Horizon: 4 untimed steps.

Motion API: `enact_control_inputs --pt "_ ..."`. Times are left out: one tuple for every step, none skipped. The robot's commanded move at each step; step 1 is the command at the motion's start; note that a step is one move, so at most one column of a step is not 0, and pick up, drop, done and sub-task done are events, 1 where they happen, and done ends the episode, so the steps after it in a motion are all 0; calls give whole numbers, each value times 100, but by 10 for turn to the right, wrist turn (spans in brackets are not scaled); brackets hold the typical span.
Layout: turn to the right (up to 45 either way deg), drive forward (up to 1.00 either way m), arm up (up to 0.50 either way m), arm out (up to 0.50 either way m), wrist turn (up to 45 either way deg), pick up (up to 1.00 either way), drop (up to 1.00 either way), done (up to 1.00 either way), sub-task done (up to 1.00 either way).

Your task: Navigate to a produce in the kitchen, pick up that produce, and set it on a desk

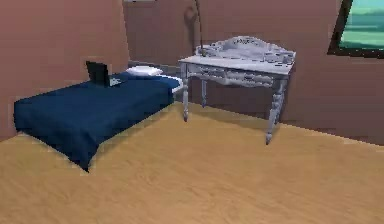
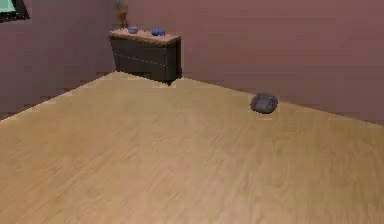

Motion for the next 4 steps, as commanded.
enact_control_inputs --pt "450 0 0 0 0 0 0 0 0" --pt "450 0 0 0 0 0 0 0 0" --pt "450 0 0 0 0 0 0 0 0" --pt "30 0 0 0 0 0 0 0 0"
